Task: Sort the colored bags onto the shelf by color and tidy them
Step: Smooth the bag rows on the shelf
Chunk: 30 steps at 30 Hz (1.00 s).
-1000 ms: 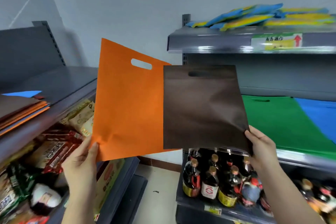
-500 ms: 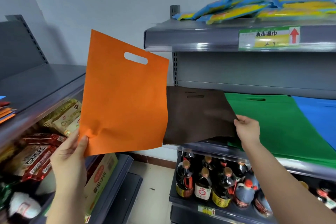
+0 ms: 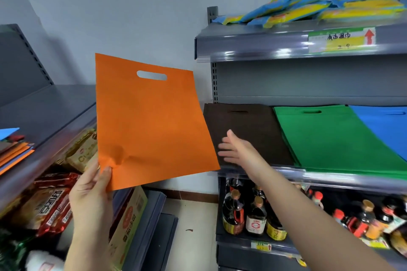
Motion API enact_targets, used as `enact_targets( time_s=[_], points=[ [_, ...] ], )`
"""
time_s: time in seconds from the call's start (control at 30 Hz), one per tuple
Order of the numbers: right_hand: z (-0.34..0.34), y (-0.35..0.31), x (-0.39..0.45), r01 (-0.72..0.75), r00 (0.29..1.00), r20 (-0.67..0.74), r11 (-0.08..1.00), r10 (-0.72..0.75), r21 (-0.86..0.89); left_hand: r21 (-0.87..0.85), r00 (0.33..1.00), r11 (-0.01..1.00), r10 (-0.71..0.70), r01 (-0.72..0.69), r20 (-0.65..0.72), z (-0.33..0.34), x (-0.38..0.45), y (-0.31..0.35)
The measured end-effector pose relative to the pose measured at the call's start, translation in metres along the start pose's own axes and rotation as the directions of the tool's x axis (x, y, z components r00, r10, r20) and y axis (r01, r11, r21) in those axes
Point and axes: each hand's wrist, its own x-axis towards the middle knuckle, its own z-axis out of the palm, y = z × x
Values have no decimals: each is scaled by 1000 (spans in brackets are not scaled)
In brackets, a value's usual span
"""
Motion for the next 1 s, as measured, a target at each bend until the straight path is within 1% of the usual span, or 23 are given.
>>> enact_targets(
  time_s=[0.03, 0.07, 0.13, 0.23, 0.3, 0.4, 0.57, 0.77, 0.87, 1.0],
  points=[
    [10, -1, -2, -57, 997, 53, 993, 51, 106, 1, 1000, 1000, -22, 22, 1, -2, 2, 0],
    [17, 1, -4, -74, 995, 69, 987, 65, 145, 1, 999, 999, -42, 42, 2, -4, 3, -1],
    [25, 4, -10, -55, 998, 30, 990, 51, 132, 21, 998, 998, -64, 64, 25, -2, 4, -4],
    [24, 11, -19, 15, 992, -127, 1000, -13, 13, 47, 991, 992, -119, 117, 54, 5, 3, -13],
    [16, 17, -23, 56, 964, -258, 997, -70, -60, 81, 987, 987, -143, 137, 74, 12, 2, -22],
    [-5, 26, -35, 73, 906, -403, 986, -129, -151, 168, 977, 981, -130, 101, 172, 31, -4, -36],
    [-56, 36, -61, 74, 808, -566, 981, -165, -181, 246, 953, 969, -99, 26, 288, 85, -30, -46],
    [-137, 49, -95, 53, 676, -714, 978, -182, -200, 255, 904, 967, -86, -26, 418, 163, -83, -55],
    [-187, 57, -116, 16, 624, -754, 968, -205, -250, 260, 874, 965, -127, 1, 469, 205, -118, -60],
    [-256, 70, -145, -16, 579, -782, 956, -230, -293, 267, 847, 962, -194, 64, 495, 259, -170, -69]
  ],
)
